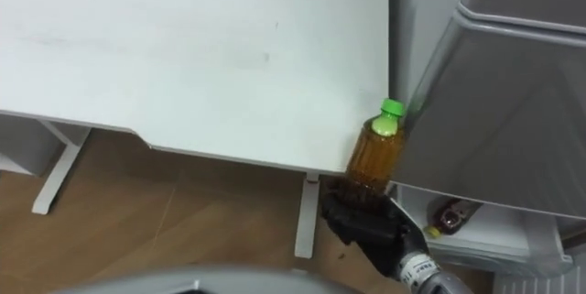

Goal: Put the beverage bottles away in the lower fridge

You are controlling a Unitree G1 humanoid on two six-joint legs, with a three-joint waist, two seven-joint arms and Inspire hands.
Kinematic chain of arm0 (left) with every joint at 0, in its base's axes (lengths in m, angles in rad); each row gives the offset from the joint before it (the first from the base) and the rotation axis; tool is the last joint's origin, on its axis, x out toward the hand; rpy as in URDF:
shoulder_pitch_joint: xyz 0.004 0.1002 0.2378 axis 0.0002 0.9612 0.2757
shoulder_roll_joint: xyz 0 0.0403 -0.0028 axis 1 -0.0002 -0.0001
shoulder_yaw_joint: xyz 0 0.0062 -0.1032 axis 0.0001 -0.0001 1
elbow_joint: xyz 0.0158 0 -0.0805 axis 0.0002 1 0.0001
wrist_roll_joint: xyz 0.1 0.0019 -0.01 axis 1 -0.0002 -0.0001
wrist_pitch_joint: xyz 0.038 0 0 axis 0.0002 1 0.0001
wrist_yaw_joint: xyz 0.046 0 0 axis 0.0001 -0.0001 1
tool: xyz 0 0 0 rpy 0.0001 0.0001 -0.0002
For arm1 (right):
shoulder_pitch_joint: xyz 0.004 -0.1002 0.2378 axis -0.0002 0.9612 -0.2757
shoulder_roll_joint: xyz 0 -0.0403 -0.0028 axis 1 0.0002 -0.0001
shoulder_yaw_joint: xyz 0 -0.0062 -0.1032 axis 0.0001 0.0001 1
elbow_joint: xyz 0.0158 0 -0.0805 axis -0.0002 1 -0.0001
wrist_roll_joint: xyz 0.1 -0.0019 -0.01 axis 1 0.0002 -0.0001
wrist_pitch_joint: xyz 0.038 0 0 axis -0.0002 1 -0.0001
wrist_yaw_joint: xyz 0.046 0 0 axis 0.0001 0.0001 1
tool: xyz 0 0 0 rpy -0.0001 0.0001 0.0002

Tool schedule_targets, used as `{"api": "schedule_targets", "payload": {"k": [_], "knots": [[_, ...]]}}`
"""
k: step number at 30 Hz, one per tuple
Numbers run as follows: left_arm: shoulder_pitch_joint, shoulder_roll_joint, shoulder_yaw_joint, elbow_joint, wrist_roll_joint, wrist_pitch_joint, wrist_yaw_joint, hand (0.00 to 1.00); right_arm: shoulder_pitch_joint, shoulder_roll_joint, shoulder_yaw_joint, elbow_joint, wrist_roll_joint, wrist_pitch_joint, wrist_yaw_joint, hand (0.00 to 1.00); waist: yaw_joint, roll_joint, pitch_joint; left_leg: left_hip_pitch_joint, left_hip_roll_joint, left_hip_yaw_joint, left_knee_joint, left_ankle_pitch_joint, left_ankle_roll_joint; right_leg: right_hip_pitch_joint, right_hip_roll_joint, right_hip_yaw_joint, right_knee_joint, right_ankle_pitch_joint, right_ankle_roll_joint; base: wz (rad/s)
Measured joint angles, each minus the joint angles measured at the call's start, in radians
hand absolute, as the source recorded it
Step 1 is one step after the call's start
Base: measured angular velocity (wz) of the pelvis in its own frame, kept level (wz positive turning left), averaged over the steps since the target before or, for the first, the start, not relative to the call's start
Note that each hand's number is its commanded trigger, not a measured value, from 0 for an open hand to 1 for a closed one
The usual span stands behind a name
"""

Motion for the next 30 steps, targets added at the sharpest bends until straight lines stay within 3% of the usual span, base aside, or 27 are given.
{"api": "schedule_targets", "payload": {"k": [5, 7, 11, 14, 18, 21, 27, 30], "knots": [[0.038, -0.011, -0.198, 0.254, -0.128, 0.018, -0.016, 0.0, -0.006, -0.001, 0.051, 0.0, 0.034, 0.002, -0.037, 1.0, -0.013, -0.009, 0.0013, 0.001, 0.001, 0.005, -0.001, 0.0, 0.0, -0.002, 0.004, 0.009, -0.003, 0.0, 0.0, -0.02], [0.036, -0.021, -0.24, 0.342, -0.171, 0.029, -0.038, 0.0, -0.013, -0.002, 0.067, 0.0, 0.034, 0.002, -0.048, 1.0, -0.029, -0.013, 0.001, 0.0, 0.002, 0.003, -0.003, 0.0, 0.0, -0.001, 0.003, 0.004, -0.004, 0.0, 0.0, 0.0], [0.017, -0.038, -0.36, 0.583, -0.18, 0.03, -0.111, 0.0, -0.055, 0.001, 0.071, -0.001, -0.009, 0.002, -0.059, 1.0, -0.048, -0.018, 0.0031, -0.004, 0.001, 0.015, -0.004, 0.0, 0.001, -0.018, 0.005, 0.022, 0.009, 0.0, 0.0, -0.09], [0.018, -0.045, -0.399, 0.673, -0.16, 0.03, -0.164, 0.0, -0.088, -0.005, 0.071, -0.009, -0.104, 0.002, -0.061, 1.0, -0.083, -0.024, 0.0055, -0.017, 0.0, 0.011, 0.0, -0.001, 0.001, -0.023, 0.003, 0.02, 0.011, 0.0, 0.0, 0.01], [-0.001, -0.057, -0.415, 0.702, -0.105, 0.03, -0.179, 0.0, -0.108, -0.016, 0.07, -0.056, -0.233, -0.003, -0.085, 1.0, -0.115, -0.029, 0.0106, -0.058, -0.006, 0.001, 0.017, 0.001, 0.004, -0.061, -0.005, 0.015, 0.027, 0.0, 0.0, 0.06], [-0.023, -0.058, -0.416, 0.722, -0.051, 0.026, -0.18, 0.0, -0.119, -0.016, 0.065, -0.064, -0.365, -0.033, -0.095, 1.0, -0.123, -0.032, 0.0139, -0.066, -0.007, 0.002, 0.019, 0.002, 0.005, -0.07, -0.006, 0.017, 0.031, 0.0, 0.001, 0.0], [-0.076, -0.061, -0.42, 0.749, -0.047, -0.029, -0.179, 0.0, -0.121, -0.02, 0.061, -0.135, -0.672, -0.049, -0.136, 1.0, -0.147, -0.039, 0.0167, -0.069, -0.012, 0.004, 0.015, 0.003, 0.007, -0.072, -0.008, 0.024, 0.041, -0.001, 0.003, 0.0], [-0.088, -0.064, -0.425, 0.749, -0.044, -0.064, -0.176, 0.0, -0.121, -0.019, 0.06, -0.138, -0.778, -0.089, -0.181, 1.0, -0.16, -0.038, 0.0183, -0.068, -0.013, 0.005, 0.015, 0.004, 0.008, -0.073, -0.008, 0.026, 0.041, -0.001, 0.005, 0.0]]}}
